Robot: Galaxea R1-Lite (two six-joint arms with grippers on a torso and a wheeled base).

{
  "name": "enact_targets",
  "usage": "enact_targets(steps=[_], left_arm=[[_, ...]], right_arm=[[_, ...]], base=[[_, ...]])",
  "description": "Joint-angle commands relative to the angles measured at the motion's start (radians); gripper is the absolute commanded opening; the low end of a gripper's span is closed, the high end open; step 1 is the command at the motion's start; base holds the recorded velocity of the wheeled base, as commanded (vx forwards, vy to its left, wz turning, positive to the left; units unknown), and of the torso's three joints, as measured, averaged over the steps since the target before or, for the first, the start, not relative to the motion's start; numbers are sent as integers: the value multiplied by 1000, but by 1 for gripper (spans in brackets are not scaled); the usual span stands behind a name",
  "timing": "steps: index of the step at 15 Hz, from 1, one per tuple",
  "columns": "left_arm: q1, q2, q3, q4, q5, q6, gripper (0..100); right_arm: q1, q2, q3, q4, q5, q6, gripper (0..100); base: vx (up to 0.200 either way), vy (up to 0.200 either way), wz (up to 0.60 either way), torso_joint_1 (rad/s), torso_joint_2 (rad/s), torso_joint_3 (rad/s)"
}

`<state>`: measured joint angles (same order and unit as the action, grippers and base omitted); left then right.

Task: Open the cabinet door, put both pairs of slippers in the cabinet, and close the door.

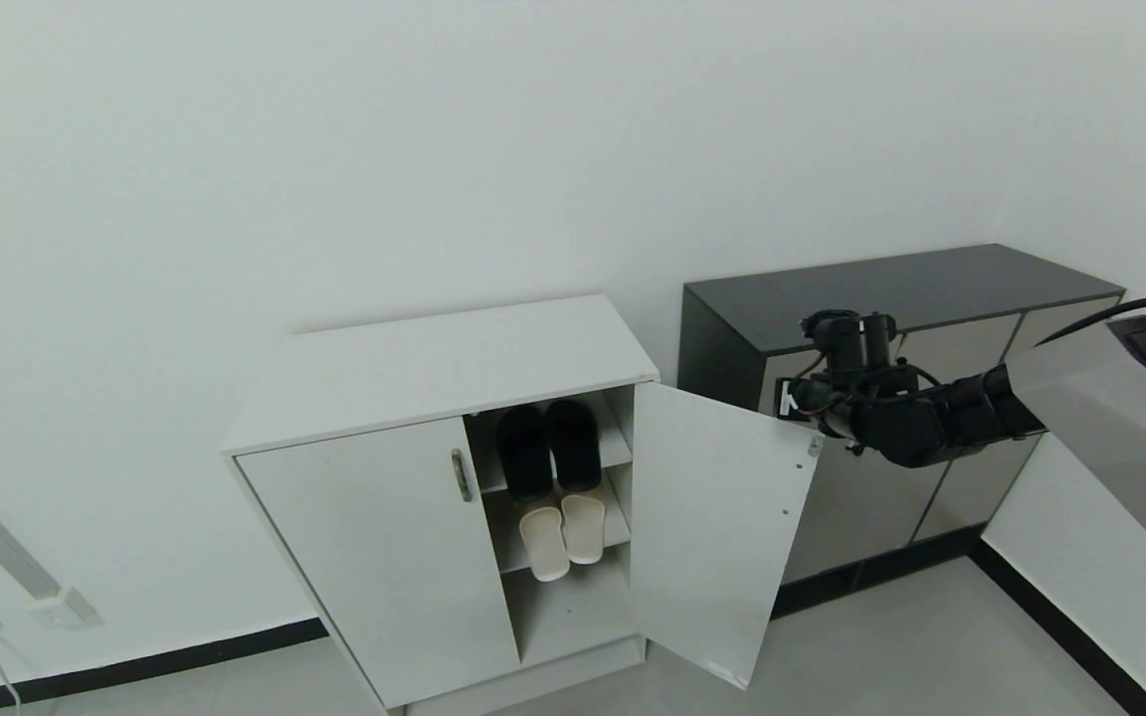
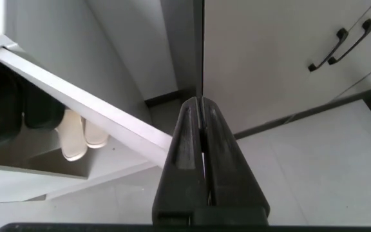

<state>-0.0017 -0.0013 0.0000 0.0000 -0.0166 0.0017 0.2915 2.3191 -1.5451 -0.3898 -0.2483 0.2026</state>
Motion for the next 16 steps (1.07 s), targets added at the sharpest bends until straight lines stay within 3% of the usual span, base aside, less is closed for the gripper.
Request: enact_targets(steps=[1, 16], left_arm=[[0, 1, 0, 0, 0, 0, 0], [0, 1, 0, 0, 0, 0, 0]], right_arm=[[-5, 23, -9, 0, 0, 0, 0], [31, 9, 59, 2, -2, 3, 0]], base=[[0, 0, 0, 0, 0, 0], [0, 0, 0, 0, 0, 0]])
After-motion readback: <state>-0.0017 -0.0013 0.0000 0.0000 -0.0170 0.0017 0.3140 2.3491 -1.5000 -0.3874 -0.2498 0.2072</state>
